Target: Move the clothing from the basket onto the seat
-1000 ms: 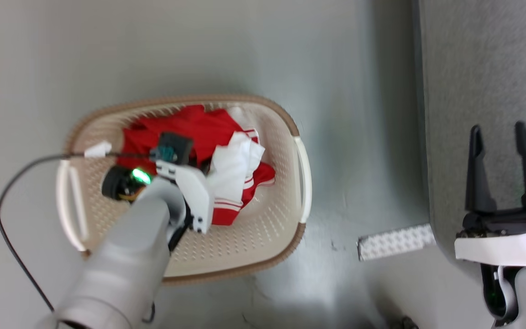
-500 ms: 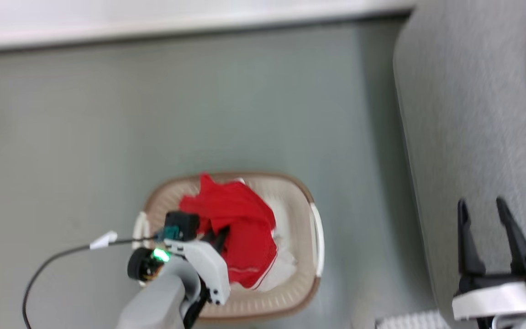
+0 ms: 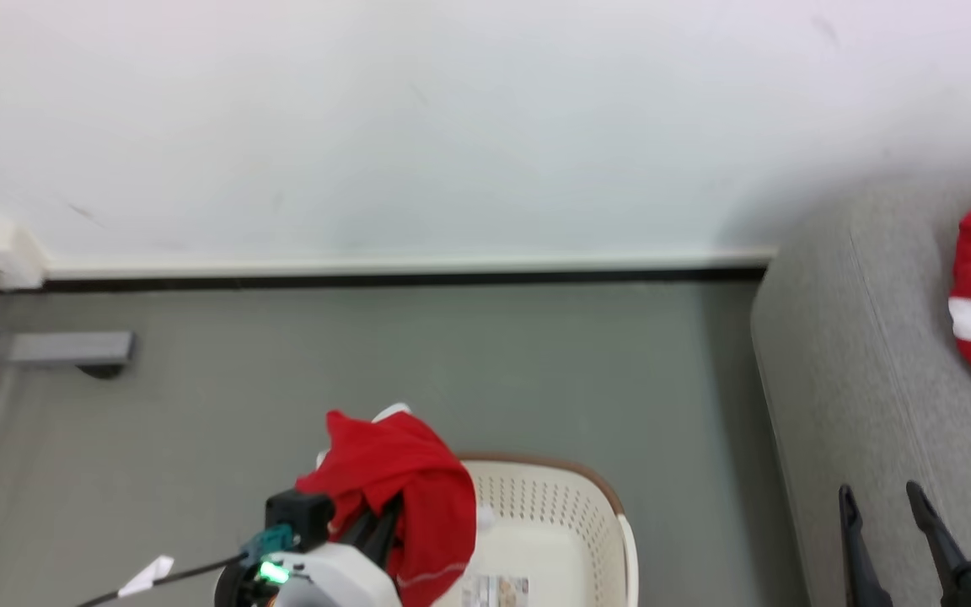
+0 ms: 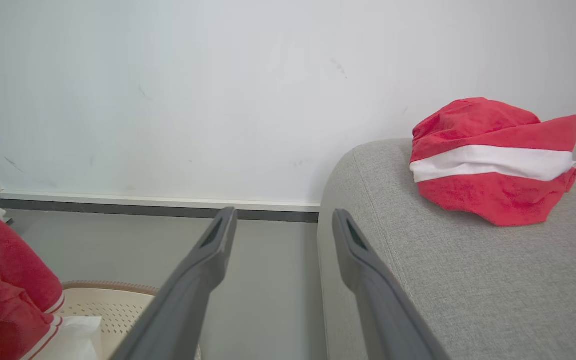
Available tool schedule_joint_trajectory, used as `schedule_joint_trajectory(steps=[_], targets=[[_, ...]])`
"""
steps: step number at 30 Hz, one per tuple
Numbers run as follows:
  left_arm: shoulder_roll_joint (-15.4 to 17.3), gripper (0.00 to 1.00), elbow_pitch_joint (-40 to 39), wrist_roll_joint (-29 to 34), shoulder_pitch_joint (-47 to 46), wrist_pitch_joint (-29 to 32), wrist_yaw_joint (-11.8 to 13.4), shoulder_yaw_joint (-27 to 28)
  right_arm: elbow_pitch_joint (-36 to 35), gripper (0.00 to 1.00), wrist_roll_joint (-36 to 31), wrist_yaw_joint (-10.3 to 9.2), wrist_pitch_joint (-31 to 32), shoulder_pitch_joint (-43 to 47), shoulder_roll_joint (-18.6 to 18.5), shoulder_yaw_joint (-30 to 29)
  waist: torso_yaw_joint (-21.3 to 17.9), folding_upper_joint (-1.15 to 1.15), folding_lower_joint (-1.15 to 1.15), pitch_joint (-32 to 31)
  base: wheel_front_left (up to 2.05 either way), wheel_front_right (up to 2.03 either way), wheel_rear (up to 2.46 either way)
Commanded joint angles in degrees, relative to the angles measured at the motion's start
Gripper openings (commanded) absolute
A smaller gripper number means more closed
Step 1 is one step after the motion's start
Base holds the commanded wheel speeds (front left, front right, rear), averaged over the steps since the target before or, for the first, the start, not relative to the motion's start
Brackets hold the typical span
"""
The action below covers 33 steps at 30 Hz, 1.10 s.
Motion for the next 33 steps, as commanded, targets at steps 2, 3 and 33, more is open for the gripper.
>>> schedule_joint_trajectory(steps=[2, 3, 33], targets=[[1.01, 0.0, -2.95, 1.11, 3.17, -0.02, 0.83, 1.11, 0.34, 1.0, 0.24, 0.07, 0.07, 1.85, -0.12, 0.21, 3.06, 0.0, 0.02, -4.9, 0.0, 0.0, 0.0], [1.28, 0.0, -4.32, 1.23, 4.01, -0.03, 1.2, 1.61, 0.43, 1.0, 0.29, 0.07, 0.07, 2.36, -0.13, 0.29, 3.32, 0.0, 0.02, -5.56, 0.0, 0.0, 0.0], [6.99, 0.0, -27.36, 5.4, 16.13, 0.74, 4.59, 8.09, -1.5, 1.0, 2.35, 0.07, 0.07, 5.5, -0.11, 5.38, 5.56, 0.0, 0.02, -13.62, 0.0, 0.0, 0.0]])
